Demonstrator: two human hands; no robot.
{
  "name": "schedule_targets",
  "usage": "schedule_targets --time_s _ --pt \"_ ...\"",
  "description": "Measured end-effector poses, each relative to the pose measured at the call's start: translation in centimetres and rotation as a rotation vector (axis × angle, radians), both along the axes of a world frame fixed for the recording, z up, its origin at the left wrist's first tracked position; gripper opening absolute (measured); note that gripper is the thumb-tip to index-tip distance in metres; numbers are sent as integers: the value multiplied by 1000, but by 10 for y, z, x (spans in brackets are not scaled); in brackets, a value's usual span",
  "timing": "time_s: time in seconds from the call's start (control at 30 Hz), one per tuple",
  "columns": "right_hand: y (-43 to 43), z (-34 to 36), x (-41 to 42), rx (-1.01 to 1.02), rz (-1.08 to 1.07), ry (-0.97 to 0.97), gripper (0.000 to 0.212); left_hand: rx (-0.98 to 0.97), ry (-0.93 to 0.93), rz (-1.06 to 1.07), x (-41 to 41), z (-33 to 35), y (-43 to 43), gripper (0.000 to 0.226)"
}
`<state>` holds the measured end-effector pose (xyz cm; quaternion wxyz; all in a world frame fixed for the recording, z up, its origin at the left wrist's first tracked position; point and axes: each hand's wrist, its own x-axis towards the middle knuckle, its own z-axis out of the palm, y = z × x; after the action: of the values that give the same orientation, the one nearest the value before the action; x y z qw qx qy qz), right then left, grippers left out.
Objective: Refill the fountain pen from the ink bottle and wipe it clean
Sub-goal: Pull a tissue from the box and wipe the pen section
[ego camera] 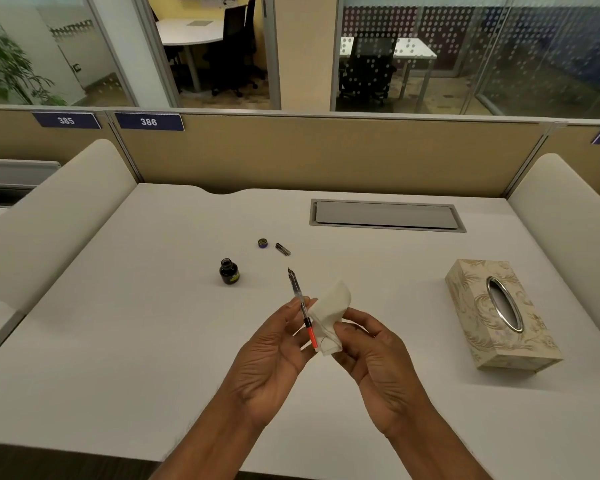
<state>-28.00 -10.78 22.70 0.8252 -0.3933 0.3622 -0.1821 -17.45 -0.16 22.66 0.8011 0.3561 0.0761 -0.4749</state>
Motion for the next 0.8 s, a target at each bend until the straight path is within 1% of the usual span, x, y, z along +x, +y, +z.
schedule_targets --time_s 0.07,0.13,0.23,0.33,0.43,0.53,0.6,0.7,0.8 --pt "2 3 2 65 14 -61 27 -14 20 6 -2 -1 1 20" --pt "6 4 3 71 38 -81 27 -13 47 1 -2 -3 2 18" --pt "13 3 5 -47 56 -15 28 -35 102 -5 0 -6 3 21" --pt "17 1 8 -199 41 77 30 -38 73 -10 3 -5 5 23" --pt "19 -2 10 -293 23 133 29 -33 42 -2 5 -2 6 23" --pt "20 -5 11 -372 -29 162 27 -47 32 -11 5 -2 6 18" --pt "20 -7 11 -437 -55 175 26 -57 18 -9 2 -2 6 20" --pt "23 -8 12 -530 -35 181 25 -57 -23 0 -2 -1 5 24" --pt "25 -8 13 -530 -16 175 27 -34 -58 14 -3 1 4 27"
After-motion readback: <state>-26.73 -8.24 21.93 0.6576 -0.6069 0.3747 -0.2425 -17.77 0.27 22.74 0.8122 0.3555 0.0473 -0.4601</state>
